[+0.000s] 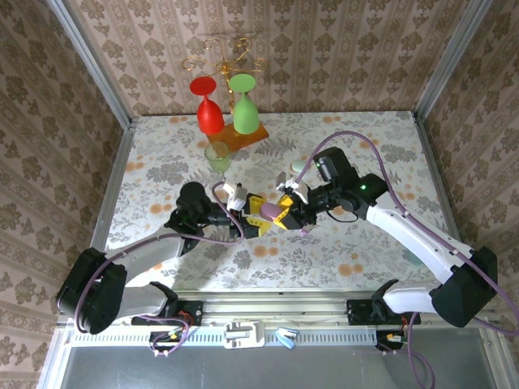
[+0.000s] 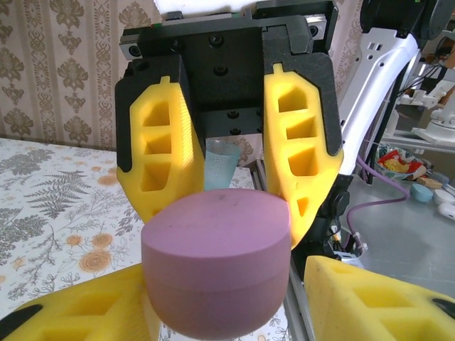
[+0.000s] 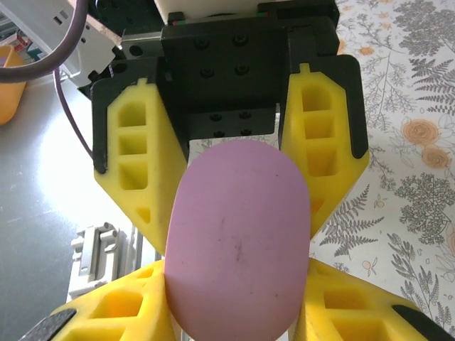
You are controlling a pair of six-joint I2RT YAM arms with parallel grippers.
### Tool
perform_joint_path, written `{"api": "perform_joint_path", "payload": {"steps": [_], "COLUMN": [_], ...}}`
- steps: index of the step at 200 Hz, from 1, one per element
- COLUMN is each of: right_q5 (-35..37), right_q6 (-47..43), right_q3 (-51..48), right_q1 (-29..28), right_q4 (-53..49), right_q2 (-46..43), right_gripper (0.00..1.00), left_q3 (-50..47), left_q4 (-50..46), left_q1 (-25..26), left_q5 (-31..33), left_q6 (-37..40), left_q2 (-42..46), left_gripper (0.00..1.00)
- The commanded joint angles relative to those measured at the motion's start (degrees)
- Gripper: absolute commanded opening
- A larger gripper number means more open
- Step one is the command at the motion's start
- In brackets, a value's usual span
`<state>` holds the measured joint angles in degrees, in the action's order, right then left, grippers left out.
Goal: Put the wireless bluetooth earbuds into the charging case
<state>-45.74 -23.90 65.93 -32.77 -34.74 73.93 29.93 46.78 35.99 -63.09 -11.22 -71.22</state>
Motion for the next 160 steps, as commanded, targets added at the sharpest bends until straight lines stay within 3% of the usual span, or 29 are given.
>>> {"api": "perform_joint_path", "payload": {"steps": [1, 95, 113, 160], "right_q5": [-2.1, -1.6, -2.2, -2.2], "right_q6": [-1.6, -2.1, -1.5, -1.1], "right_q3": [2.0, 1.7, 1.4, 0.4], "right_q1": [-0.1, 0.3, 0.3, 0.3], "right_q4": [-1.9, -2.4, -1.2, 0.4], "right_q2": [0.6, 0.8, 0.4, -0.4], "right_gripper": [0.21, 0.2, 0.2, 0.2], "left_q3": [2.1, 2.4, 2.3, 2.5], "left_q4": [2.2, 3.2, 3.3, 2.8], "left_q1": [0.5, 0.8, 0.9, 0.9], "left_q5": [-2.4, -2.9, -3.1, -2.8], "left_q6": [-1.1, -2.0, -2.0, -2.0], "left_q2": [-0.2, -0.9, -0.9, -1.4], "left_gripper": [0.51, 0.41, 0.5, 0.5]}}
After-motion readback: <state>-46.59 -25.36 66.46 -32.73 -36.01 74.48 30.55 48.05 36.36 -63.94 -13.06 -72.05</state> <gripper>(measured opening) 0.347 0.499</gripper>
